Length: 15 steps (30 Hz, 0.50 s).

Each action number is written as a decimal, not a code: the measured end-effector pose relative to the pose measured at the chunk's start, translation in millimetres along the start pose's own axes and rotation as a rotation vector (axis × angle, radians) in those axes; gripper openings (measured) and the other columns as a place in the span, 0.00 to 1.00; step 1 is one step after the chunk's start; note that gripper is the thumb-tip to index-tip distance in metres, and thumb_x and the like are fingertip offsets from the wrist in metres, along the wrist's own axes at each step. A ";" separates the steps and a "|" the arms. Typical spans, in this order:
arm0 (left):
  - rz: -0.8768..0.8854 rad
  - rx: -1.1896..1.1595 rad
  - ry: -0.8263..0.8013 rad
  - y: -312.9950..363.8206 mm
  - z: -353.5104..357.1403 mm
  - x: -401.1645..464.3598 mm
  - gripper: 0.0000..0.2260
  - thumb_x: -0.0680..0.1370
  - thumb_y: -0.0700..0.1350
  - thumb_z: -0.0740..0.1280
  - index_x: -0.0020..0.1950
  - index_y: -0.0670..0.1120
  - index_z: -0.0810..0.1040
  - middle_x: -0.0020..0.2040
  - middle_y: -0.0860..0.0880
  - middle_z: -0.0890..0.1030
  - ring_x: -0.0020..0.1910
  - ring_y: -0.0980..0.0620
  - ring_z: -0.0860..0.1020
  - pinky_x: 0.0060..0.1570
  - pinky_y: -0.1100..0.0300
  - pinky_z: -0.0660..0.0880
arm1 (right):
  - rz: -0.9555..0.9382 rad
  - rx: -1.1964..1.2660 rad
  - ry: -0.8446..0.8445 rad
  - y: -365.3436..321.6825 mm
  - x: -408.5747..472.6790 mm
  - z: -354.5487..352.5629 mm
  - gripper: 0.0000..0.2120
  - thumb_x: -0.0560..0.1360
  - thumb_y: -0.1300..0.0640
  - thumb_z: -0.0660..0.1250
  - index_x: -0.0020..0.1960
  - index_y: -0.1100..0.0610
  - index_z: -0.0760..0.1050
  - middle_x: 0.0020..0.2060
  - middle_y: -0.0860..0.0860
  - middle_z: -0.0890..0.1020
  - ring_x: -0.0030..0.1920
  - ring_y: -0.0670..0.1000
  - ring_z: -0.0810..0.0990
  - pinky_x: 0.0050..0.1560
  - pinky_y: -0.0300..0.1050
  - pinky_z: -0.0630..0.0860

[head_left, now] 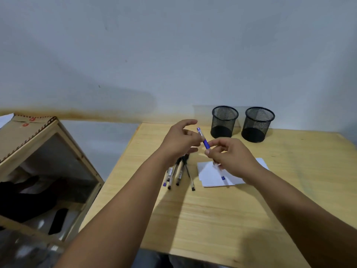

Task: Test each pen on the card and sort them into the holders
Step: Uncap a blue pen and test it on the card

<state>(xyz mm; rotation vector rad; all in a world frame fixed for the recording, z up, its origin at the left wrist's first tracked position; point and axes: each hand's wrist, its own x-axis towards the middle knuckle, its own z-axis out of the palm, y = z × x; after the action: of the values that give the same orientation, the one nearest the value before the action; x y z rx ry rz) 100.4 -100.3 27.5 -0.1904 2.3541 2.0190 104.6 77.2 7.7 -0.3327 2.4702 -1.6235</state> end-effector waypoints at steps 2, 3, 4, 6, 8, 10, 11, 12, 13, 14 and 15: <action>0.098 0.144 -0.024 -2.5 5.0 0.2 0.16 0.73 0.41 0.75 0.59 0.51 0.81 0.47 0.47 0.81 0.41 0.53 0.81 0.43 0.58 0.82 | -0.012 -0.085 -0.008 5.2 -3.5 -16.1 0.05 0.75 0.54 0.72 0.51 0.49 0.82 0.35 0.52 0.79 0.32 0.49 0.77 0.32 0.45 0.75; 0.119 0.195 -0.026 -2.5 7.7 -0.5 0.12 0.73 0.42 0.76 0.55 0.50 0.83 0.46 0.50 0.81 0.38 0.54 0.80 0.40 0.61 0.80 | -0.020 -0.133 -0.012 7.8 -4.4 -23.3 0.04 0.75 0.55 0.71 0.50 0.49 0.82 0.34 0.49 0.78 0.32 0.49 0.76 0.31 0.43 0.73; 0.124 0.228 -0.029 -2.1 10.6 -1.4 0.08 0.72 0.43 0.76 0.51 0.48 0.84 0.44 0.51 0.81 0.35 0.55 0.79 0.37 0.64 0.78 | -0.033 -0.194 -0.015 10.2 -4.6 -29.7 0.04 0.76 0.55 0.70 0.50 0.49 0.82 0.34 0.47 0.77 0.33 0.49 0.75 0.33 0.43 0.72; 0.132 0.249 -0.046 -2.1 16.1 -3.1 0.06 0.72 0.42 0.77 0.47 0.44 0.84 0.39 0.49 0.81 0.32 0.55 0.77 0.36 0.65 0.77 | -0.067 -0.325 -0.015 12.9 -5.0 -38.8 0.05 0.77 0.53 0.68 0.50 0.48 0.81 0.34 0.45 0.77 0.33 0.47 0.74 0.35 0.43 0.70; 0.151 0.242 -0.068 -3.2 21.2 -3.3 0.05 0.72 0.42 0.77 0.45 0.42 0.84 0.37 0.47 0.79 0.32 0.54 0.77 0.37 0.63 0.77 | -0.101 -0.371 -0.008 12.1 -5.0 -42.9 0.05 0.77 0.52 0.67 0.50 0.48 0.81 0.32 0.44 0.77 0.33 0.46 0.74 0.34 0.43 0.68; 0.155 0.236 -0.078 -5.0 27.3 -4.3 0.06 0.72 0.41 0.77 0.45 0.42 0.84 0.37 0.45 0.79 0.32 0.54 0.77 0.38 0.62 0.77 | -0.140 -0.384 -0.011 9.5 -4.2 -44.0 0.05 0.77 0.50 0.68 0.50 0.50 0.81 0.35 0.44 0.80 0.36 0.46 0.77 0.37 0.44 0.72; 0.156 0.229 -0.071 -6.2 30.5 -4.3 0.06 0.71 0.41 0.77 0.46 0.41 0.84 0.37 0.45 0.79 0.32 0.54 0.77 0.39 0.62 0.78 | -0.164 -0.400 -0.009 8.8 -2.9 -44.0 0.05 0.77 0.51 0.69 0.50 0.50 0.81 0.37 0.45 0.81 0.39 0.46 0.79 0.40 0.44 0.74; 0.159 0.215 -0.055 -7.3 33.3 -4.0 0.06 0.71 0.41 0.77 0.46 0.41 0.84 0.36 0.46 0.80 0.32 0.54 0.77 0.40 0.61 0.78 | -0.186 -0.413 0.000 8.1 -1.4 -43.7 0.05 0.77 0.51 0.69 0.50 0.51 0.81 0.39 0.45 0.82 0.40 0.44 0.80 0.41 0.43 0.75; 0.162 0.196 -0.034 -7.9 35.5 -3.6 0.06 0.71 0.41 0.77 0.46 0.41 0.84 0.35 0.47 0.80 0.32 0.54 0.78 0.41 0.60 0.79 | -0.203 -0.412 0.017 8.1 0.0 -43.5 0.05 0.77 0.51 0.69 0.50 0.51 0.81 0.40 0.45 0.82 0.39 0.42 0.79 0.40 0.41 0.74; 0.159 0.174 -0.016 -8.5 36.9 -3.0 0.06 0.72 0.40 0.77 0.46 0.41 0.84 0.34 0.48 0.80 0.32 0.54 0.78 0.42 0.59 0.80 | -0.214 -0.401 0.036 8.7 1.3 -43.5 0.06 0.76 0.51 0.69 0.50 0.51 0.82 0.39 0.44 0.82 0.38 0.39 0.77 0.38 0.39 0.72; 0.152 0.151 -0.009 -9.2 37.6 -2.4 0.06 0.72 0.40 0.76 0.47 0.41 0.84 0.33 0.49 0.79 0.32 0.54 0.78 0.43 0.58 0.80 | -0.223 -0.389 0.059 9.9 2.1 -43.3 0.06 0.76 0.50 0.69 0.49 0.51 0.82 0.39 0.43 0.82 0.38 0.39 0.77 0.37 0.38 0.71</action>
<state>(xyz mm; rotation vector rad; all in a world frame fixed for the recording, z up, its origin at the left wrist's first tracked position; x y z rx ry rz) 101.8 -64.4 12.9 0.0022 2.5741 1.8847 90.4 118.6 15.6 -0.6396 2.8775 -1.2224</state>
